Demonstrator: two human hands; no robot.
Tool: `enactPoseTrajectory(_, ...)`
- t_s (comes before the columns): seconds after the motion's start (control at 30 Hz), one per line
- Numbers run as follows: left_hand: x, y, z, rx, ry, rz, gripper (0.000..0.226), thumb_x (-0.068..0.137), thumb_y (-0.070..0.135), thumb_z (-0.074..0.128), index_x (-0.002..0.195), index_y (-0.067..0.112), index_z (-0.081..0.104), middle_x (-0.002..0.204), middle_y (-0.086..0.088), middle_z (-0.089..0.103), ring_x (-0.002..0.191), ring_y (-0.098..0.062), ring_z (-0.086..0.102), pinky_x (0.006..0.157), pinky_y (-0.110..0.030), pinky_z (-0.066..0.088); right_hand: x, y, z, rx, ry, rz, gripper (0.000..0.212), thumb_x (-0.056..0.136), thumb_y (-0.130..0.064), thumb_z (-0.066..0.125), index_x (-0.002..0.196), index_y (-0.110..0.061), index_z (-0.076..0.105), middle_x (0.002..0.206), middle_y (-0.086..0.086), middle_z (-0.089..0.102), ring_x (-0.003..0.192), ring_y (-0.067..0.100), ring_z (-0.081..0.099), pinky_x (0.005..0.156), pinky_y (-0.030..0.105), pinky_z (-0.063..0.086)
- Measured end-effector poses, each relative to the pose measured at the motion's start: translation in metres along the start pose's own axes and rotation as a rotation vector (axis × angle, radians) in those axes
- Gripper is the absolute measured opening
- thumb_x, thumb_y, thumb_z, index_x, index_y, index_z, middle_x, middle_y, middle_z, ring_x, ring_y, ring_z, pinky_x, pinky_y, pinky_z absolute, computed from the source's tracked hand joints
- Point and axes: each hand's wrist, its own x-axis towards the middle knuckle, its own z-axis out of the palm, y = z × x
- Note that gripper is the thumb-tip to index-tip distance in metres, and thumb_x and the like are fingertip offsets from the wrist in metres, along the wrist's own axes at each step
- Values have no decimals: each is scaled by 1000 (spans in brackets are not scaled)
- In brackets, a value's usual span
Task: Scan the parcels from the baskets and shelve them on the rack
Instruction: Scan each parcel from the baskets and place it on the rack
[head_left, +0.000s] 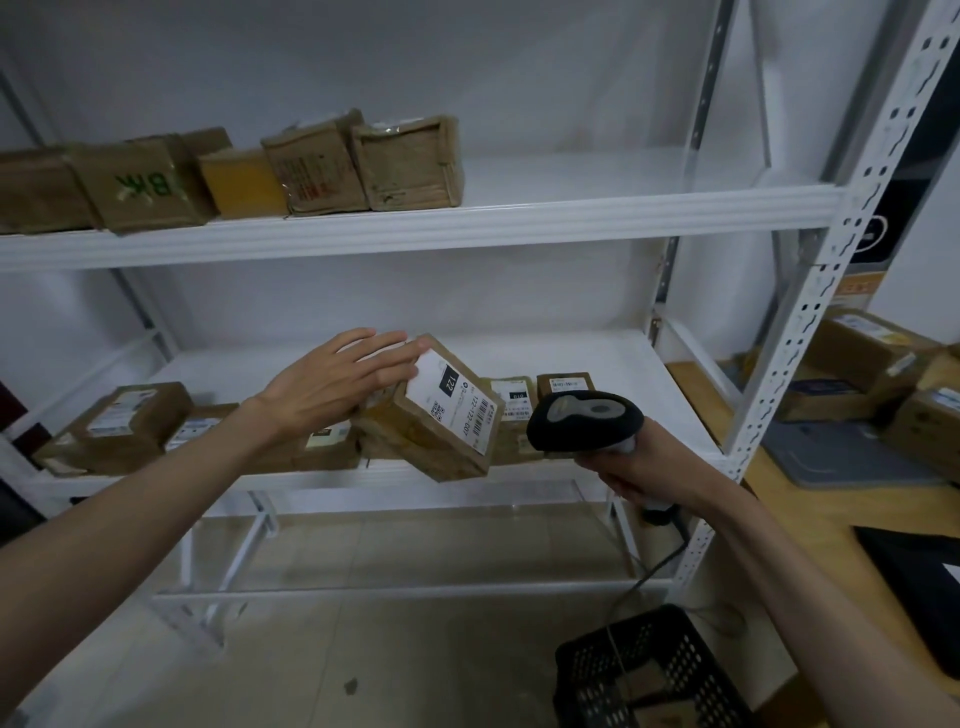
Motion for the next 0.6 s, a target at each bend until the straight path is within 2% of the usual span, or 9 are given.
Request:
enactPoseTrajectory(0.07,3,2,-6,-2,9,2,98,64,5,92,143,18,35,161,-6,33,135,-34,52,104,-50,50,2,-2,-1,-11,-15,-17,28,92,-33,72,65,-28,66,49,2,60,42,17,52,49,28,46)
enactPoseTrajectory(0.17,7,4,-13,12,11,8,99,63,0,91,142,18,34,157,-10,40,133,-35,54,103,-50,52,5,-5,-2,-24,-19,-46,22,94,-29,73,74,-37,67,53,1,64,45,16,56,48,27,48)
enactPoseTrajectory(0.27,8,5,-17,2,23,9,101,62,-4,91,143,17,34,156,-11,40,133,-36,54,103,-51,51,8,-5,-6,-51,-25,-39,12,93,-27,73,85,-23,66,53,1,64,44,15,55,49,29,50)
enactPoseTrajectory(0.37,9,5,-19,-35,28,-22,107,60,1,94,146,18,32,157,-13,41,134,-37,53,105,-51,49,10,-7,-9,-45,-23,-29,12,93,-26,73,87,-19,65,55,1,64,44,14,56,48,27,49)
enactPoseTrajectory(0.5,9,5,-22,-52,27,-58,111,59,8,97,147,19,31,158,-12,40,137,-35,48,110,-47,42,12,-15,-11,38,26,-51,25,95,-29,70,83,-7,67,60,5,68,48,18,60,51,26,51)
enactPoseTrajectory(0.6,8,3,-23,-52,34,-84,109,62,11,96,148,19,31,160,-9,35,139,-33,44,113,-45,33,8,-26,-17,108,0,-62,20,96,-25,69,102,-6,68,73,8,71,59,21,66,57,27,55)
